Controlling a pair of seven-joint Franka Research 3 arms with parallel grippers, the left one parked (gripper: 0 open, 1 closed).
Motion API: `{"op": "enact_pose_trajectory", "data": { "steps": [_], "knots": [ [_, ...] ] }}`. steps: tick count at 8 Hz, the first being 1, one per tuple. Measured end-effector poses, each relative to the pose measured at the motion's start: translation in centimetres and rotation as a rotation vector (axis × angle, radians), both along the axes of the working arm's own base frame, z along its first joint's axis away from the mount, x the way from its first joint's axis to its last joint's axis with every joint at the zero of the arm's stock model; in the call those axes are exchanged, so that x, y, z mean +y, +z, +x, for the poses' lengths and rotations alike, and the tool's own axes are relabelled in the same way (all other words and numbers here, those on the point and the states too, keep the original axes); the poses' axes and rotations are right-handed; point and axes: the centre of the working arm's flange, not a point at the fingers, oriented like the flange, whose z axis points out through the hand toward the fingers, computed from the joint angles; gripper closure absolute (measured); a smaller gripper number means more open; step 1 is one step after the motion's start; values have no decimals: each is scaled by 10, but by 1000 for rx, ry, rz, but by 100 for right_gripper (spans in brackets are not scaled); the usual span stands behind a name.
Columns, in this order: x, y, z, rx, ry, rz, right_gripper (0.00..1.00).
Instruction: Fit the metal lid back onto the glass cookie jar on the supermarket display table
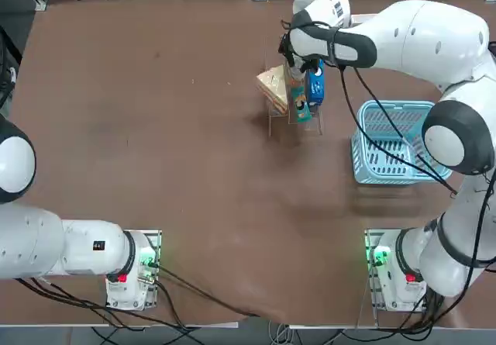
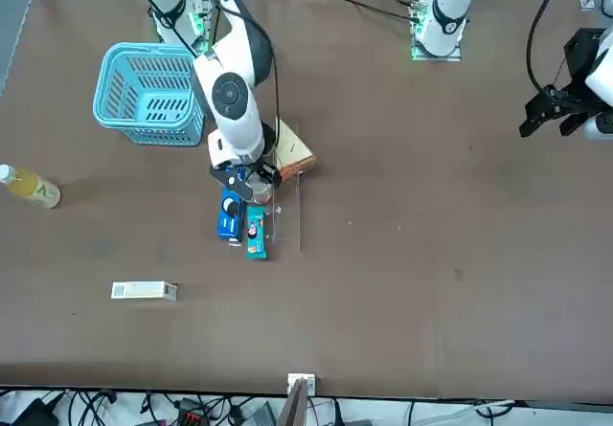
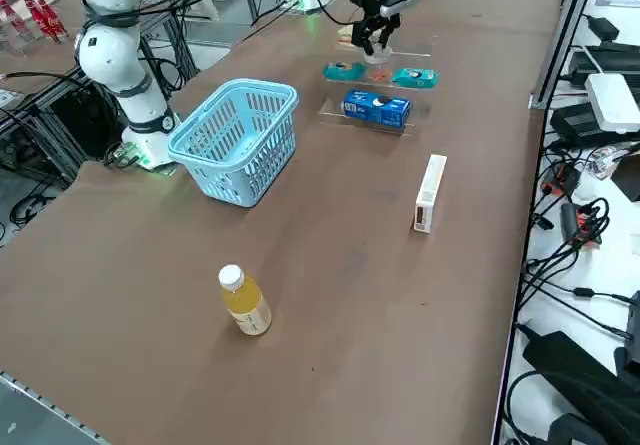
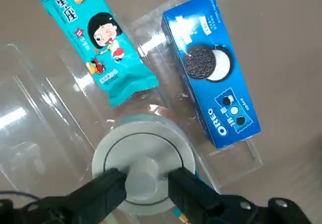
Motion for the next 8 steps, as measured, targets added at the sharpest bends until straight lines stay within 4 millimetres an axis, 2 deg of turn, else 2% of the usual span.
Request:
{"op": "enact_pose_trajectory", "data": {
  "steps": [1, 3, 6, 8],
  "knots": [
    [1, 5, 0, -7, 1, 5, 26],
    [1, 33, -1, -23, 3, 14, 22],
    [-10, 101, -5, -4, -7, -9, 20],
    [-36, 146, 1, -15, 5, -16, 18]
  ]
}}
